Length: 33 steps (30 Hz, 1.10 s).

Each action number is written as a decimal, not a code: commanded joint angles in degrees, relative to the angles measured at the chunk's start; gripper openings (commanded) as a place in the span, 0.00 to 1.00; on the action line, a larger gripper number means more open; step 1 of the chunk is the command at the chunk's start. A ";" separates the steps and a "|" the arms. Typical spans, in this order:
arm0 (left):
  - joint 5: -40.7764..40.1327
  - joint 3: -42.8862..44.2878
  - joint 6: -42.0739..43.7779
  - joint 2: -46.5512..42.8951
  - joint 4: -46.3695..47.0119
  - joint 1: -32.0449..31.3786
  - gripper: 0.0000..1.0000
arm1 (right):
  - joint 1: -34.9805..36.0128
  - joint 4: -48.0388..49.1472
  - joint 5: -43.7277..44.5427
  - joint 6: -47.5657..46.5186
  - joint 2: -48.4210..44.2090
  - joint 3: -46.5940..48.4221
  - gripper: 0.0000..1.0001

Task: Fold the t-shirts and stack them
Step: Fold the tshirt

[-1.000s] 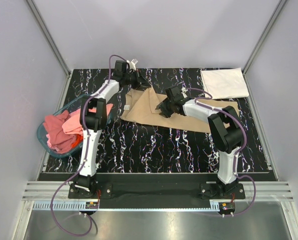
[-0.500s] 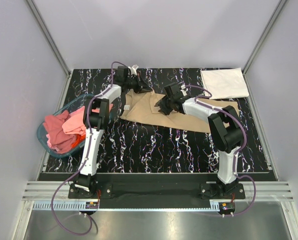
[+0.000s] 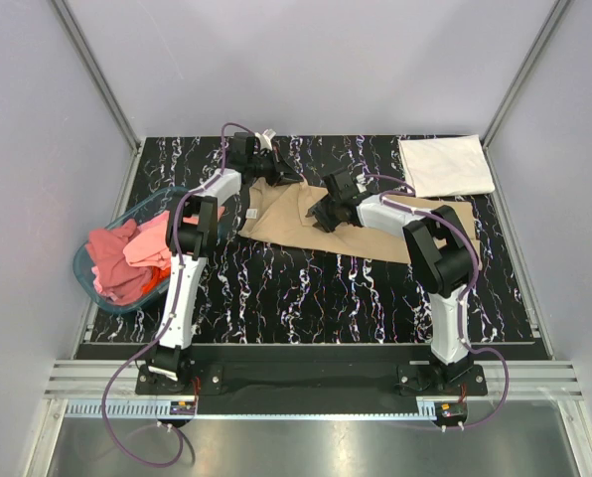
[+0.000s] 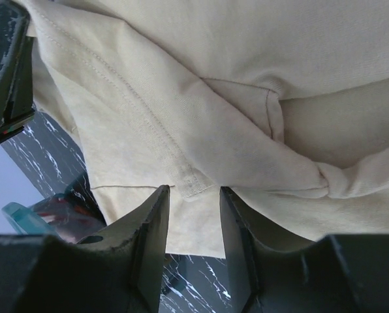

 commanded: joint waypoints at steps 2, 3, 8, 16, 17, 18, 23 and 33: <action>1.44 0.02 0.84 -1.70 2.69 0.12 0.00 | 0.88 0.18 0.68 1.62 1.20 2.94 0.43; 1.44 0.10 0.84 -1.79 2.60 0.12 0.00 | 0.96 0.18 0.50 1.80 1.29 3.03 0.43; 1.44 0.02 0.93 -1.79 2.52 0.12 0.00 | 1.14 0.18 0.24 2.42 2.08 3.74 0.43; 1.08 0.10 1.19 -1.79 2.08 0.21 0.00 | 1.32 -0.35 0.41 3.38 3.05 3.91 0.43; 1.08 0.02 1.28 -1.70 2.16 0.12 0.00 | 1.40 -0.44 0.24 3.73 3.14 4.00 0.44; 1.17 0.10 1.28 -1.70 2.16 0.21 0.00 | 1.32 -0.52 0.24 3.82 3.31 4.09 0.43; 1.17 0.02 1.19 -1.87 2.08 0.21 0.00 | 1.32 -1.05 1.20 4.00 4.02 4.44 0.42; 1.08 -0.77 1.55 -2.40 1.73 0.21 0.00 | 1.32 -1.40 2.34 3.47 4.98 4.97 0.21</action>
